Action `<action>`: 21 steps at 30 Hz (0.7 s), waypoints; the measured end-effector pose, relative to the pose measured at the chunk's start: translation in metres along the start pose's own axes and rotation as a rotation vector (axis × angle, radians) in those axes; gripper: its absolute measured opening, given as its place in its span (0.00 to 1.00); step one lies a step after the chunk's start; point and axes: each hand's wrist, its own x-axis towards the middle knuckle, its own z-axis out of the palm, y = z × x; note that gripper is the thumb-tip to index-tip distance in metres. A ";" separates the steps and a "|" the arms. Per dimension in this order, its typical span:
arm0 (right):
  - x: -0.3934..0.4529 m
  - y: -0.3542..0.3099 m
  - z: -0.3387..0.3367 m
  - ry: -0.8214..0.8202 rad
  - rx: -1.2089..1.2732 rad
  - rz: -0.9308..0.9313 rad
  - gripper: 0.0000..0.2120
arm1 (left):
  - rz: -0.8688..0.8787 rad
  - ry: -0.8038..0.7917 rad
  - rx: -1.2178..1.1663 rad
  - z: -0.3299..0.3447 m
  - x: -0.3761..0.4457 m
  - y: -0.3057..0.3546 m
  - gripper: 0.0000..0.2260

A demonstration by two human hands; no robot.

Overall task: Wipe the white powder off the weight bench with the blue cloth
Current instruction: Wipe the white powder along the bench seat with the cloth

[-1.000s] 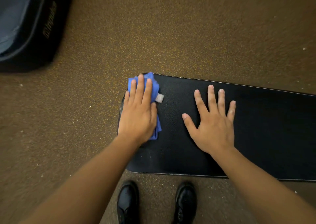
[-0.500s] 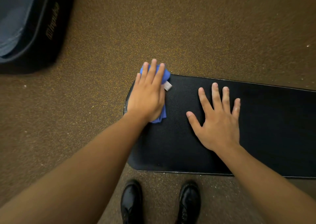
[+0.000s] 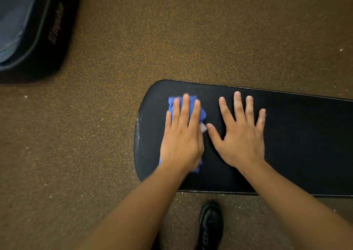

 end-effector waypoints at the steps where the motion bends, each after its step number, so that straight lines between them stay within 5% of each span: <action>1: 0.000 0.000 0.000 0.001 0.002 -0.001 0.34 | 0.001 -0.012 -0.002 -0.004 0.019 -0.005 0.28; 5: 0.000 0.001 0.000 0.004 0.004 0.000 0.34 | -0.010 -0.017 -0.018 -0.025 0.050 -0.045 0.27; 9: -0.001 0.001 -0.001 0.005 0.004 -0.005 0.34 | -0.128 0.093 -0.064 -0.028 -0.006 -0.079 0.25; 14: 0.000 -0.001 -0.001 0.005 -0.002 0.003 0.35 | -0.072 0.068 -0.029 -0.005 -0.073 -0.030 0.26; 21: 0.000 0.000 0.000 0.002 -0.009 0.006 0.34 | -0.073 0.035 -0.094 -0.031 0.015 -0.069 0.26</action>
